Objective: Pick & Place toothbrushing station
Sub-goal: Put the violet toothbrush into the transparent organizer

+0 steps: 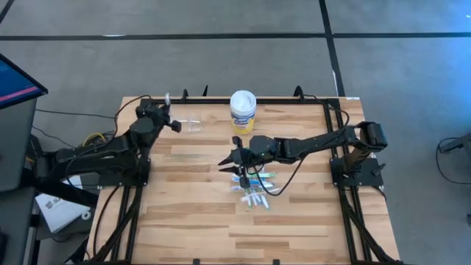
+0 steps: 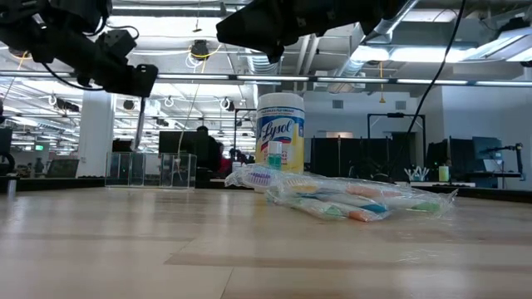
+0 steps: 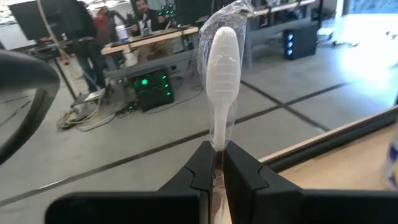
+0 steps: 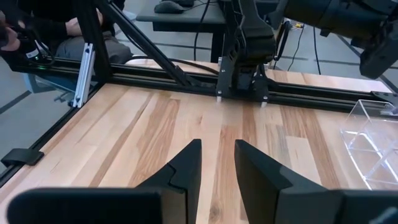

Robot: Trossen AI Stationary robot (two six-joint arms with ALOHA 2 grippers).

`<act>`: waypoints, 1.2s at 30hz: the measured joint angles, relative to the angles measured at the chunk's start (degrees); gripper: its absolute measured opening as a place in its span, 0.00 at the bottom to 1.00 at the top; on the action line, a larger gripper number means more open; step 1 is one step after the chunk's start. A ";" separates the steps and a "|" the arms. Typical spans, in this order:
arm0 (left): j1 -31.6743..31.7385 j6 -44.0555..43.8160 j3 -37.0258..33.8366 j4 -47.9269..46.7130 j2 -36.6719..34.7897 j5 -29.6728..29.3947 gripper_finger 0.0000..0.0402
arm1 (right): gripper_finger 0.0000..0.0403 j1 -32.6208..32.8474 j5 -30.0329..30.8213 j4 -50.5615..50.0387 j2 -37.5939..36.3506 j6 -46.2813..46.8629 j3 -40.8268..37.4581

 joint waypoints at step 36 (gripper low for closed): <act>1.58 -5.88 -7.15 -1.00 0.11 -0.04 0.14 | 0.22 -0.13 0.02 -0.08 0.00 -0.04 0.00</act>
